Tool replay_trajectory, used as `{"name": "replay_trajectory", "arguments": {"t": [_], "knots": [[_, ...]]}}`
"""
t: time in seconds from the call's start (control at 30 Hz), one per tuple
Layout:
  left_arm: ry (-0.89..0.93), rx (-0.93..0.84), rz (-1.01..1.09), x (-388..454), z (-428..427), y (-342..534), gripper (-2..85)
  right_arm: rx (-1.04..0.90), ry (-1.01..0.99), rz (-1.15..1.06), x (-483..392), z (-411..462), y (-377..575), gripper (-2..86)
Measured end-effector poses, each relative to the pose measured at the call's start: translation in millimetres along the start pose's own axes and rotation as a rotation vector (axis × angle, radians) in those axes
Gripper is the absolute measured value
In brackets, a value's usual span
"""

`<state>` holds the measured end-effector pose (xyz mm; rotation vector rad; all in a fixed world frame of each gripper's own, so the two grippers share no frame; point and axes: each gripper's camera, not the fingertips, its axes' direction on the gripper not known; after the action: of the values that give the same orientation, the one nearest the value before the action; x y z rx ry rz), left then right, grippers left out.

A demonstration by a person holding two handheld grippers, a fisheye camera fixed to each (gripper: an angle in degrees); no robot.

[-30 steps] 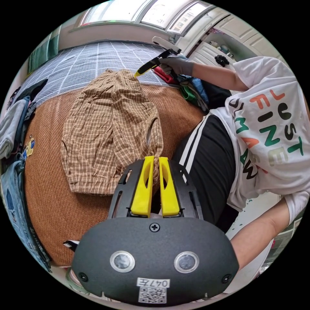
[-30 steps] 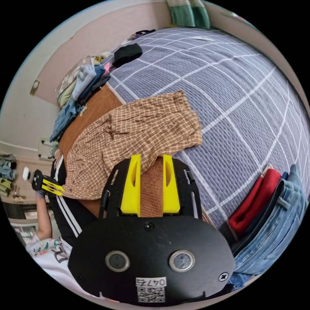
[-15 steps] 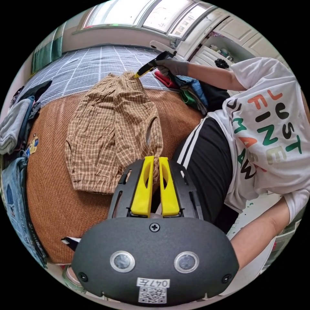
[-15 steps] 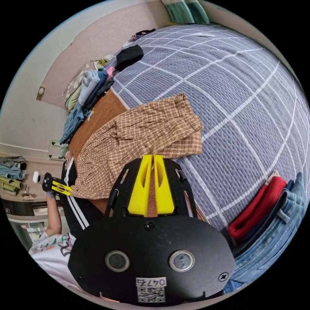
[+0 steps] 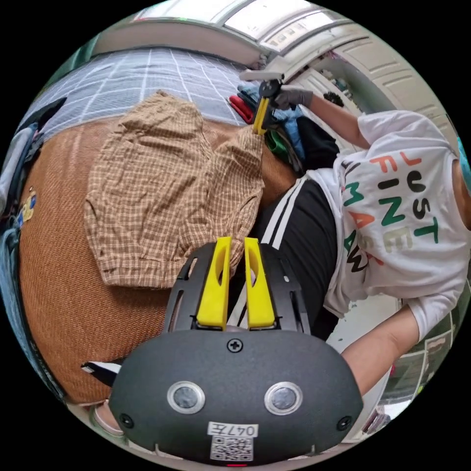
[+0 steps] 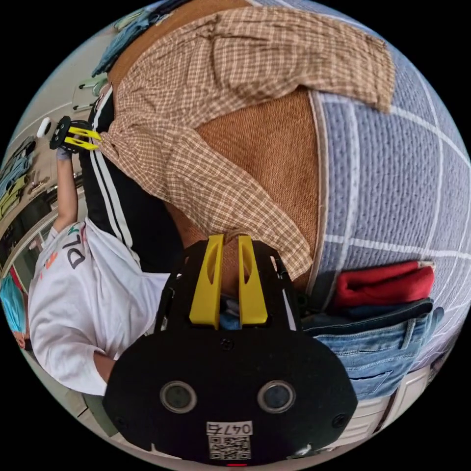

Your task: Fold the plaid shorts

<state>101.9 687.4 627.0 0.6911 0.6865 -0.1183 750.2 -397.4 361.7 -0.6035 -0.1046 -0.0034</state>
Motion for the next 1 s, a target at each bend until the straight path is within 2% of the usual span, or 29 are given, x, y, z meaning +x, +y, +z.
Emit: {"name": "replay_trajectory", "arguments": {"t": [0.1, 0.17, 0.27, 0.33, 0.53, 0.63, 0.73, 0.83, 1.0], "knots": [[-0.100, 0.229, -0.080, -6.4, -34.7, 19.6, 6.4, 0.159, 0.089, 0.025, -7.2, -48.6, -6.3, 6.8], [-0.254, 0.337, -0.250, -18.4, -51.6, 33.7, 9.2, 0.321, 0.169, 0.039, -19.6, -90.3, -18.3, 7.6], [-0.358, 0.321, -0.460, -41.5, -45.9, 39.7, 12.2, 0.498, 0.259, 0.053, -40.9, -127.8, -42.5, 8.8], [-0.340, 0.316, -0.546, -57.5, -34.1, 41.0, 13.0, 0.527, 0.323, 0.068, -51.4, -135.8, -65.6, 10.2], [-0.206, 0.221, -0.700, -96.1, 23.5, 36.2, 11.3, 0.432, 0.303, 0.043, -89.5, -128.4, -143.7, 16.4], [-0.264, 0.191, -0.691, -87.6, 40.1, 34.5, 5.8, 0.381, 0.424, 0.034, -126.5, -131.2, -159.0, 17.8], [-0.304, 0.194, -0.657, -71.6, 49.2, 33.5, 4.5, 0.245, 0.597, 0.001, -157.6, -128.4, -170.8, 12.4], [-0.347, 0.237, -0.622, -50.7, 55.2, 33.7, 4.1, 0.205, 0.559, -0.067, -179.0, -141.6, -176.2, 0.9], [-0.414, 0.380, -0.652, -16.9, 63.2, 52.6, 3.8, 0.245, 0.647, -0.095, -222.9, -193.7, -195.7, -0.9]]}}
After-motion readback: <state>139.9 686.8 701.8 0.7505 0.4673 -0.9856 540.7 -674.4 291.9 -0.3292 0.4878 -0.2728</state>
